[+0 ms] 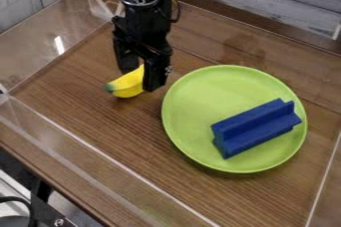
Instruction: Put the banana in the green plate
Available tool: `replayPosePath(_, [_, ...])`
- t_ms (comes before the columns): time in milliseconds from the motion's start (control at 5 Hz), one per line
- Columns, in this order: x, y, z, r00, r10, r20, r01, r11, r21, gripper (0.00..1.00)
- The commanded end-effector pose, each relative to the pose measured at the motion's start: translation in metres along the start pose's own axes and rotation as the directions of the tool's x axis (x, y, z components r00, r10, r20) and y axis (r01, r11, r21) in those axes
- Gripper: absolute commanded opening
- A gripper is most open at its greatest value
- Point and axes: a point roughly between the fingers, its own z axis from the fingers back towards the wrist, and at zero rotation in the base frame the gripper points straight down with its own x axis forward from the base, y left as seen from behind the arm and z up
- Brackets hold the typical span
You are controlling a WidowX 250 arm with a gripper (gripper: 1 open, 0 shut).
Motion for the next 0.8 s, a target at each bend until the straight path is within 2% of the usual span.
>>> replayPosePath(0, [0.001,0.005,0.002,1.0,-0.013,0.028,0.013,1.0,0.011,1.0])
replayPosePath(600, [0.002,0.008,-0.012,0.997,-0.049,0.052,0.049,0.999,0.011,1.0])
